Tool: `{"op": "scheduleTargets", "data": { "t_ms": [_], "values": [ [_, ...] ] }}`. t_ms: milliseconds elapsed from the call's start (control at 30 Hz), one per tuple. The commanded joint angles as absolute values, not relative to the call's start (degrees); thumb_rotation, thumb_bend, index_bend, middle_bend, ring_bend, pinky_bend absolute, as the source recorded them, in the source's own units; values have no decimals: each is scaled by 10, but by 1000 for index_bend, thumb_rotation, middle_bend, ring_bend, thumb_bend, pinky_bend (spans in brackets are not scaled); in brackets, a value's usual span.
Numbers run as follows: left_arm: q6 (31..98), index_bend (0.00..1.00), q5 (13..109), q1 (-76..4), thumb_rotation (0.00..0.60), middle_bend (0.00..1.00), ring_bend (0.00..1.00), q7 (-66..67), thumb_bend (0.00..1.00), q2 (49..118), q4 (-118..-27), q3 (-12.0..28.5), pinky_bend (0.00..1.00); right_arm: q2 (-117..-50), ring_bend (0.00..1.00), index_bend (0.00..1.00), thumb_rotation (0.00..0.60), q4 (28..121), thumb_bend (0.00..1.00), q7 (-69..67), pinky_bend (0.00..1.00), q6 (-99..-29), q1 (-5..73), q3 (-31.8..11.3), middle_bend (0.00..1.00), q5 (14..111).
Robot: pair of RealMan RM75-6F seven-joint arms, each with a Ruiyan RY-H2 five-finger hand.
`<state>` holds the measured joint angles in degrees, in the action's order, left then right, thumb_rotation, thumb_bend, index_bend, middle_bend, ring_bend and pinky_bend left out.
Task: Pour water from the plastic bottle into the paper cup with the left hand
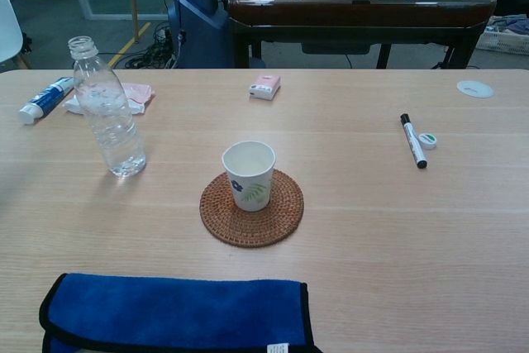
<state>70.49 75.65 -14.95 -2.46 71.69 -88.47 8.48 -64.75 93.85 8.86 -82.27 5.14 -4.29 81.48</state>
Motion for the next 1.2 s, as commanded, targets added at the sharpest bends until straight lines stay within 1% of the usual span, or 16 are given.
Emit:
{"op": "scheduleTargets", "data": {
  "t_ms": [33,200,333,700,833,933,1067,1200],
  "values": [
    [688,76,736,-164,600,70,65,-28,26,733,-878,97,197,-646,503,341,600,940,579,87,541,-824,51,-43,547,815],
    [625,77,669,-192,600,28,37,-27,24,740,-888,116,177,-642,503,358,600,941,579,81,541,-822,51,-45,547,812],
    [590,73,632,-213,600,6,22,-35,24,746,-882,131,168,-640,503,362,600,942,579,78,541,-819,51,-45,547,811],
    [560,72,597,-253,600,2,20,-40,24,793,-825,150,163,-634,503,391,600,946,579,75,542,-811,52,-46,547,799],
    [553,79,619,-263,600,2,21,-74,24,813,-790,150,163,-632,503,392,600,948,579,75,541,-810,52,-46,547,798],
    [551,81,623,-265,600,2,21,-81,24,816,-783,150,163,-632,503,393,600,948,579,75,541,-810,52,-46,547,798],
    [529,81,626,-278,600,2,21,-129,24,838,-758,158,162,-631,503,396,600,948,579,72,541,-810,51,-48,547,795],
    [515,86,622,-288,600,2,21,-148,24,848,-748,164,162,-630,503,397,600,948,579,72,541,-810,52,-48,547,794]
  ]
}}
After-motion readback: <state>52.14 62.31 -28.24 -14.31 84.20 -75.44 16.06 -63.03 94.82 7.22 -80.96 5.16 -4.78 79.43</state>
